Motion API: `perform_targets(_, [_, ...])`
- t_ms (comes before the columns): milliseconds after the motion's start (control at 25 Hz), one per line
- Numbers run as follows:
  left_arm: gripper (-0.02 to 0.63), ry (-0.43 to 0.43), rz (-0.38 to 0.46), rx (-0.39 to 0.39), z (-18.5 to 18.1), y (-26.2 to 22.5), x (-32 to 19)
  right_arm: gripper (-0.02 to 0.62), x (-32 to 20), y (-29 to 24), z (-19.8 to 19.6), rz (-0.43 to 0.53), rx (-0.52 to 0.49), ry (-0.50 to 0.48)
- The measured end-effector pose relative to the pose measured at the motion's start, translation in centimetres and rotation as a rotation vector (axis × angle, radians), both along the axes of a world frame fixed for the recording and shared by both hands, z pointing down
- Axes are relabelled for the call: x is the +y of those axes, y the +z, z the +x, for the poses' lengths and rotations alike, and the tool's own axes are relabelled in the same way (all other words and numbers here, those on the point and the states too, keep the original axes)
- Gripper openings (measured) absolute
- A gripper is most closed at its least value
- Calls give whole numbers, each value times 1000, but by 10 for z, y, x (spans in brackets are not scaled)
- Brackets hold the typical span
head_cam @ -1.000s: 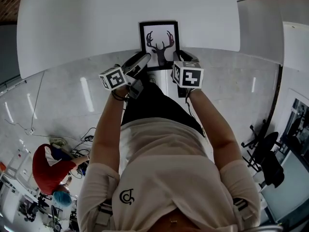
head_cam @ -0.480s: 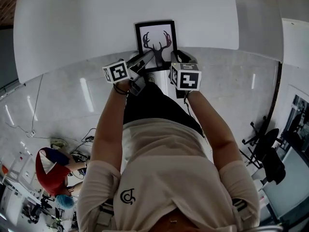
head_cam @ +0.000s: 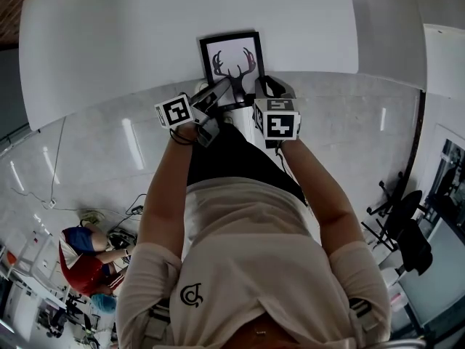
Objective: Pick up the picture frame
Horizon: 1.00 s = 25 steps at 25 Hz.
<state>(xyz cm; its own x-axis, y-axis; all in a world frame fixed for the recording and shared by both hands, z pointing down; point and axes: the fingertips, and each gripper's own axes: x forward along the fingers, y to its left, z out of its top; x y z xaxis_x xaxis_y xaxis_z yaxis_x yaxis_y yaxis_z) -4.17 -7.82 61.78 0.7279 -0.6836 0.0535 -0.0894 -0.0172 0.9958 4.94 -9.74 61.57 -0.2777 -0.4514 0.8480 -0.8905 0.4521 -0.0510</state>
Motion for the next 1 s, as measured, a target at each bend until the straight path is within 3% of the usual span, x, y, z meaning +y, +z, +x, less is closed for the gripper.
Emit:
perform_targets(240, [23, -51, 1, -24, 2, -12, -1, 110, -10, -20, 8, 60, -59, -2])
perform_targets(400, [23, -76, -8, -89, -15, -18, -1, 33, -20, -43, 1, 125, -102, -29])
perform_targets(480, [23, -90, 15, -83, -19, -30, -4, 16, -23, -51, 0, 133, -111, -33])
perform_targets(560, [23, -99, 13, -123, -27, -39, -4, 9, -26, -60, -3, 125, -129, -29])
perform_targets(840, [23, -209, 131, -200, -80, -99, -43, 9, -55, -99, -35, 174, -201, -56])
perform_targets(1000, [23, -268, 196, -285, -96, -135, -50, 8, -59, -128, -35, 232, -243, -93])
